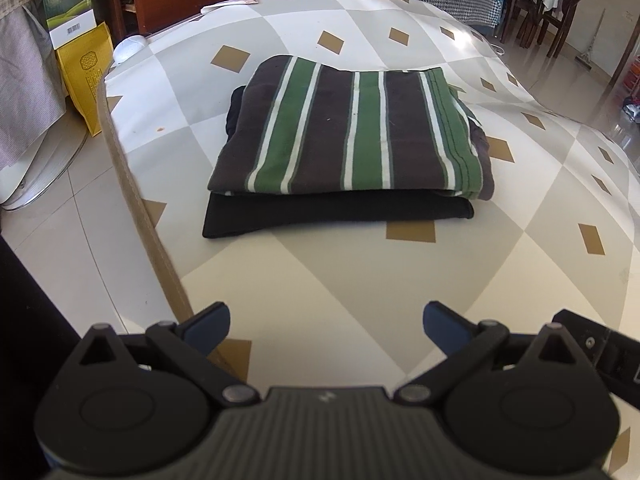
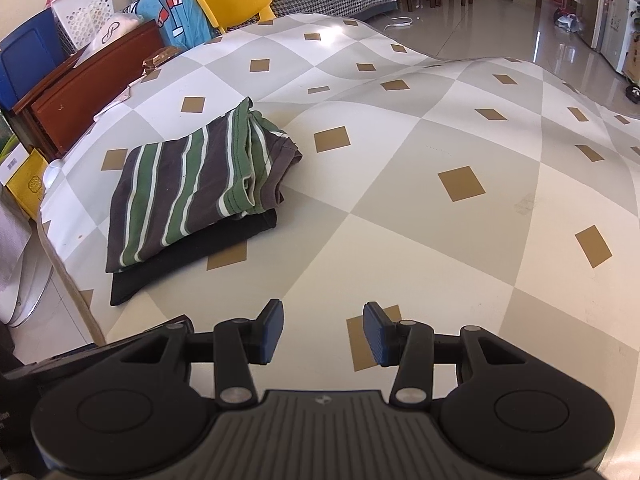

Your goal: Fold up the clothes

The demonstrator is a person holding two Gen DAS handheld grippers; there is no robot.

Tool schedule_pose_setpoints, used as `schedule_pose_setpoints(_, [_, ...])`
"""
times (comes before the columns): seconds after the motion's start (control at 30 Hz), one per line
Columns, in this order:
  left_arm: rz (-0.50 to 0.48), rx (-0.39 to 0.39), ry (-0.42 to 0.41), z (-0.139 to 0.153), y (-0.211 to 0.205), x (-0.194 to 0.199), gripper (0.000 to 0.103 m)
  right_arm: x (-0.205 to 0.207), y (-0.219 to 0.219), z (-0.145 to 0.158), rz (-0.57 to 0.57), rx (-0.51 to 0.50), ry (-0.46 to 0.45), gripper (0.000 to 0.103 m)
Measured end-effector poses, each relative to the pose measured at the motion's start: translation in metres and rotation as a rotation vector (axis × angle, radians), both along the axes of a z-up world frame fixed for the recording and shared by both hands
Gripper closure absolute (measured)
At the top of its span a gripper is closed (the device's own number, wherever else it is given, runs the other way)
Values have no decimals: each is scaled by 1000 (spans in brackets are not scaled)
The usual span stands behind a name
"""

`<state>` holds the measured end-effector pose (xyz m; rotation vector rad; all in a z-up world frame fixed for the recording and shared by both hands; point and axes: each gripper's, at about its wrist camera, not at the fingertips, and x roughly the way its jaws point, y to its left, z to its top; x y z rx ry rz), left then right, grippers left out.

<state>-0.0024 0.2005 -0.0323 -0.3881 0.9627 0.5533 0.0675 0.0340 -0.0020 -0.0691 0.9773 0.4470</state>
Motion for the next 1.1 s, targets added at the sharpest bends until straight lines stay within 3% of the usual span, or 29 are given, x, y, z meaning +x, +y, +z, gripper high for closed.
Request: schedule_pose_setpoints(1.1, [-271, 48, 70, -20, -91, 36, 0, 6, -87, -20, -205, -23, 38, 60])
